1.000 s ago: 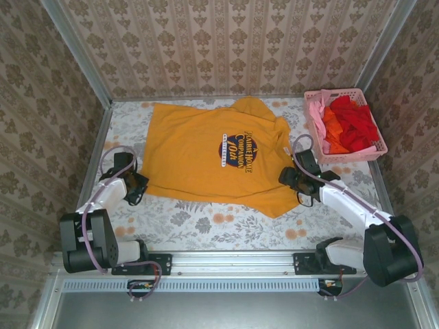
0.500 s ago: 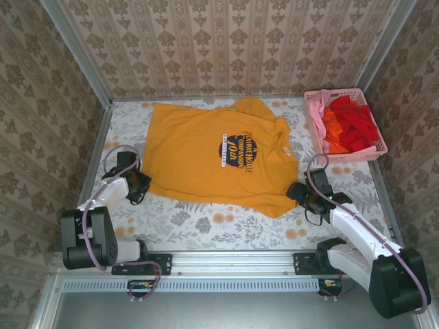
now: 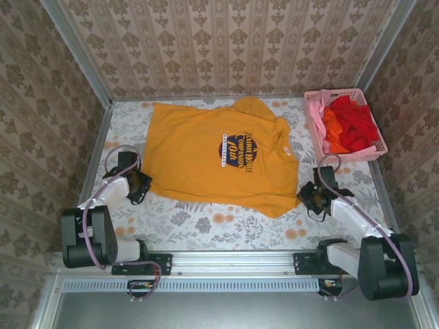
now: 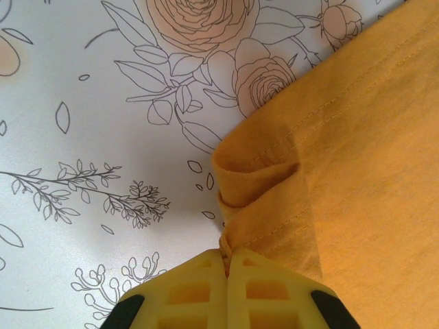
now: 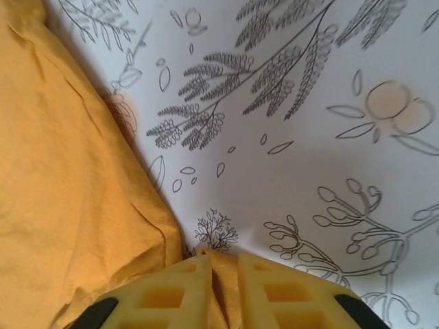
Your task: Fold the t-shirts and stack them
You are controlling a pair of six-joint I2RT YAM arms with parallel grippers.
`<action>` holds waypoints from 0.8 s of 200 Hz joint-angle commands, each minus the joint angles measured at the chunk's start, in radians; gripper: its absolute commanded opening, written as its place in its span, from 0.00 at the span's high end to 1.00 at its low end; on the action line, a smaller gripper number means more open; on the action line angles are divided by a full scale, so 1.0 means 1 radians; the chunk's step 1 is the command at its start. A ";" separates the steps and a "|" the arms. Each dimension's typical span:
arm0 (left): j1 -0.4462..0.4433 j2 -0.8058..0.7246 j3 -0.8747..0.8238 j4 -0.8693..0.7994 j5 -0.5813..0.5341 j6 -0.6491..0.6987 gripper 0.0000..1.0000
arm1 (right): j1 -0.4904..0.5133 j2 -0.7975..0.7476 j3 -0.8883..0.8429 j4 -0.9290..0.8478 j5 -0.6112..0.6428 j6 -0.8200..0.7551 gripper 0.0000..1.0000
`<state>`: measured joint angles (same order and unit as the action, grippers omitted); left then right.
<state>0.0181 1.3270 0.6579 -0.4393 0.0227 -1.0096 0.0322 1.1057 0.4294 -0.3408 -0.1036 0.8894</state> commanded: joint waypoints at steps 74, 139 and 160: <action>-0.007 -0.011 -0.002 0.010 0.003 -0.004 1.00 | -0.003 0.017 0.021 -0.136 -0.050 -0.021 1.00; -0.008 -0.026 0.002 0.003 -0.004 -0.004 1.00 | 0.049 -0.299 -0.044 -0.402 -0.085 0.091 1.00; -0.009 -0.022 -0.001 0.006 -0.003 -0.004 1.00 | 0.111 -0.384 0.000 -0.415 -0.064 0.017 0.82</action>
<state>0.0181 1.3182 0.6579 -0.4286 0.0227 -1.0096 0.0887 0.7929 0.3859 -0.6571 -0.1692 0.9424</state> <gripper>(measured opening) 0.041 0.137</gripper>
